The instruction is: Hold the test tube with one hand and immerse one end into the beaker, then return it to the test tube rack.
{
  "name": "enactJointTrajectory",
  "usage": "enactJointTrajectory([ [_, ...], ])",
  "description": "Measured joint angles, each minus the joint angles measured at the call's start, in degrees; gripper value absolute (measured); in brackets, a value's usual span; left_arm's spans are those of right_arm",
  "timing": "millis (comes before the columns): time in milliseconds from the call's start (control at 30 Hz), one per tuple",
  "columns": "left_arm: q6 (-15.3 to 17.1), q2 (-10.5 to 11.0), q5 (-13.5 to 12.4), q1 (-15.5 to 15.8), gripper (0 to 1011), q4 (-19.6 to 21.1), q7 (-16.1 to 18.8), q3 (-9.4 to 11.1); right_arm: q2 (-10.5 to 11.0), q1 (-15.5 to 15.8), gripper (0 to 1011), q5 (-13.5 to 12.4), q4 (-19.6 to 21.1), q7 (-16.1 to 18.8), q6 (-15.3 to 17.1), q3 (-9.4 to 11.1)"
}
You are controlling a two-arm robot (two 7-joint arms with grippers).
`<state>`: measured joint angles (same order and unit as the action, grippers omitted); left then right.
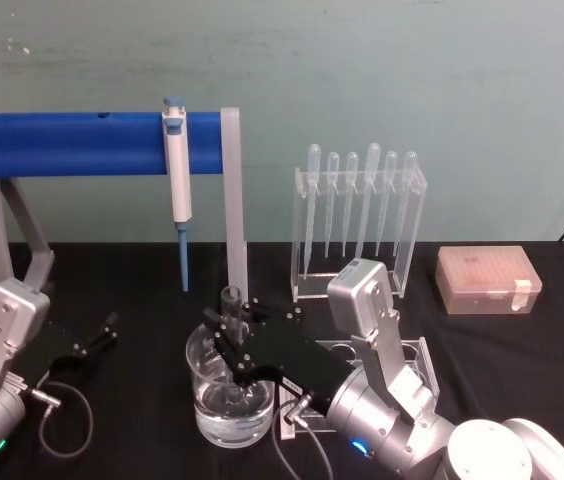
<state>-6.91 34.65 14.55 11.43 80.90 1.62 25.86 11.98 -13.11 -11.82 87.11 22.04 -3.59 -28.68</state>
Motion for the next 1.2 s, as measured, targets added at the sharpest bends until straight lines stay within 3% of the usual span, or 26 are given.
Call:
enactJointTrajectory([
  [1200, 0.0, 0.0, 0.0, 0.0, 1000, 0.0, 0.0, 0.0, 0.0, 0.0, 224, 0.0, 0.0, 0.0, 0.0, 0.0],
])
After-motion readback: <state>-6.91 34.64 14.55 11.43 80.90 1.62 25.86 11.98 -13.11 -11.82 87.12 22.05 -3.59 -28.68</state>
